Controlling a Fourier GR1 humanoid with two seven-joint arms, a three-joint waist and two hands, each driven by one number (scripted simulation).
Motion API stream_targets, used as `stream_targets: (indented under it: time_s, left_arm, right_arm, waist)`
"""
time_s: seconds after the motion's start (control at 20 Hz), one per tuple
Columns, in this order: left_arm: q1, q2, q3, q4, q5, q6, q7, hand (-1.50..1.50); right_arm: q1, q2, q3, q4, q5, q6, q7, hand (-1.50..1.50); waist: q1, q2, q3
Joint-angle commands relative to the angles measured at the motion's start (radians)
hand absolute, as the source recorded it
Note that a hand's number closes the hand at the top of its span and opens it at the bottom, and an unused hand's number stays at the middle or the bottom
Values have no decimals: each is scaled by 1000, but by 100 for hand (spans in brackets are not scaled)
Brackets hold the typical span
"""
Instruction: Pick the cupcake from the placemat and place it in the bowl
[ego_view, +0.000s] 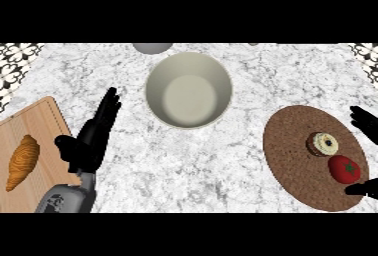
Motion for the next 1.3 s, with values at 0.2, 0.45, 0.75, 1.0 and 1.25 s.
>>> stream_targets:
  time_s: [0.2,0.45,0.75,1.0,1.25]
  left_arm:
    - [-31,-41,30,-31,-36,-14,65,0]
    - [30,-50,42,27,-61,-56,-44,0]
    - [-21,-67,63,24,-66,-66,-4,0]
    - [15,-58,52,-75,-74,-64,52,0]
    - [36,-85,53,-80,-106,-59,42,0]
  right_arm:
    - [-26,70,-23,70,22,23,-7,-150]
    - [-67,101,-5,209,127,-14,-148,-150]
    - [-137,87,5,351,235,-83,-200,-150]
    - [-103,96,55,393,362,-199,-241,-150]
    - [-192,95,57,507,373,-152,-279,-150]
  waist:
    - [1,0,0]
    - [2,1,0]
    - [4,2,0]
    - [5,1,1]
    - [6,1,0]
